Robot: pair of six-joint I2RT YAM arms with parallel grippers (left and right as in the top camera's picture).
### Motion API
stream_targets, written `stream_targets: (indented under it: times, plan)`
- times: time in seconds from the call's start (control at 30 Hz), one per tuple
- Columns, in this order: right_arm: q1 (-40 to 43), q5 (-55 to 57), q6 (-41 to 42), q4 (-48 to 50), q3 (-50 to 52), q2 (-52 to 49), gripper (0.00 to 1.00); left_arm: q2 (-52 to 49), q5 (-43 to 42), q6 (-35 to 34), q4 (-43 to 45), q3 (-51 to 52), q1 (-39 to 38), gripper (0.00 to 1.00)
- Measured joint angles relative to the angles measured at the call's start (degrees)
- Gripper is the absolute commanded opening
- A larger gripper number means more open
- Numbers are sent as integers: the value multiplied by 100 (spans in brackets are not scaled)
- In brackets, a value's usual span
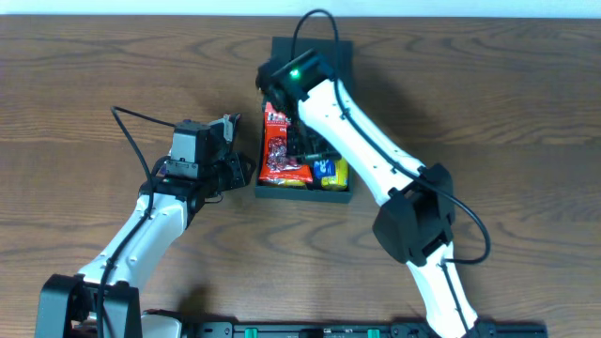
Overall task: Pack container
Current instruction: 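Carry the Eclipse tin into the box beside the Mentos tube, release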
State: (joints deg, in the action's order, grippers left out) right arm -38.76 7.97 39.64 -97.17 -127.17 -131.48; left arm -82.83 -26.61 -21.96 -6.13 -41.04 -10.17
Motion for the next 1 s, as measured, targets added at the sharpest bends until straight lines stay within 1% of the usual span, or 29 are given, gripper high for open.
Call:
stream_targets:
  times: [0.13, 0.27, 0.33, 0.4, 0.43, 0.83, 0.9, 1.0]
  plan:
    - [-9, 48, 251, 46, 372, 2, 2, 0, 0, 15, 2, 0, 0, 29]
    - [-9, 98, 378, 195, 476, 2, 2, 0, 0, 35, 0, 0, 0, 28]
    - [-9, 109, 391, 280, 476, 2, 7, 0, 0, 37, 0, 0, 0, 28]
    - [-9, 114, 398, 337, 476, 2, 15, 0, 0, 37, 0, 0, 0, 28]
    - [-9, 114, 396, 363, 479, 2, 16, 0, 0, 37, 2, 0, 0, 28]
    - [-9, 304, 267, 723, 479, 2, 15, 0, 0, 39, 0, 0, 0, 28]
    - [-9, 369, 243, 745, 479, 2, 17, 0, 0, 55, 0, 0, 0, 28]
    - [-4, 431, 219, 774, 479, 2, 24, 0, 0, 70, 2, 0, 0, 28]
